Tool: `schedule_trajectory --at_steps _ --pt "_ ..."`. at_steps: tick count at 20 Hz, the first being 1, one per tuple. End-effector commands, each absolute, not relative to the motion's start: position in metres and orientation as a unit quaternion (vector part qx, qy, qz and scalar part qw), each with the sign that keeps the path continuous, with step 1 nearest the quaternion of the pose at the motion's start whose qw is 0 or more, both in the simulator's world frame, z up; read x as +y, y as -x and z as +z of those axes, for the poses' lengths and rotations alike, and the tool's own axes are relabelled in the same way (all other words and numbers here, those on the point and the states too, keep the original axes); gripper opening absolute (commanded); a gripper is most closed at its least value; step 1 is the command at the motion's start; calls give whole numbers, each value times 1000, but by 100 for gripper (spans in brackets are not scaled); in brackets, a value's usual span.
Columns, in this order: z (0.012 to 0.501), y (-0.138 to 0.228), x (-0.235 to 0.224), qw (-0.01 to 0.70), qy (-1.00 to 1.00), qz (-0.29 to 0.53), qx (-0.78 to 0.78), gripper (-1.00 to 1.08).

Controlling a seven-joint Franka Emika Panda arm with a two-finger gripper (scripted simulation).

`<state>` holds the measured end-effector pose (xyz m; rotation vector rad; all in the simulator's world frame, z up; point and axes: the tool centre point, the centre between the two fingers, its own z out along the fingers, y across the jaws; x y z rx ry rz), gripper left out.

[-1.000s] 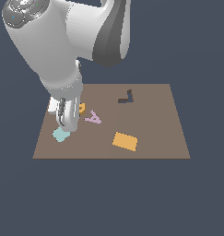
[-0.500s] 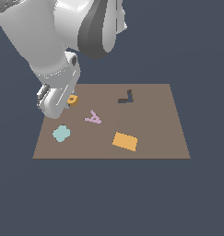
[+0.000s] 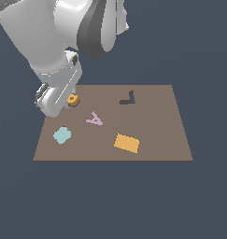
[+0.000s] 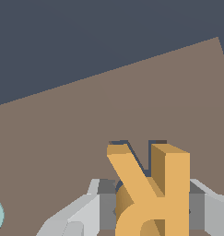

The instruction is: Insert a designated object into the corresponding slot on a board.

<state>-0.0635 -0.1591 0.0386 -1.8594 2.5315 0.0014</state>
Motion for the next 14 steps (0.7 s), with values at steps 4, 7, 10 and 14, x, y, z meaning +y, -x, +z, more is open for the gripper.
schedule_trajectory --at_steps 4,7,10,14 --pt "30 65 -159 0 590 1 807 -100" --pt "30 65 -159 0 590 1 807 100" --pt "30 65 -159 0 590 1 807 100" --pt "30 65 -159 0 590 1 807 100"
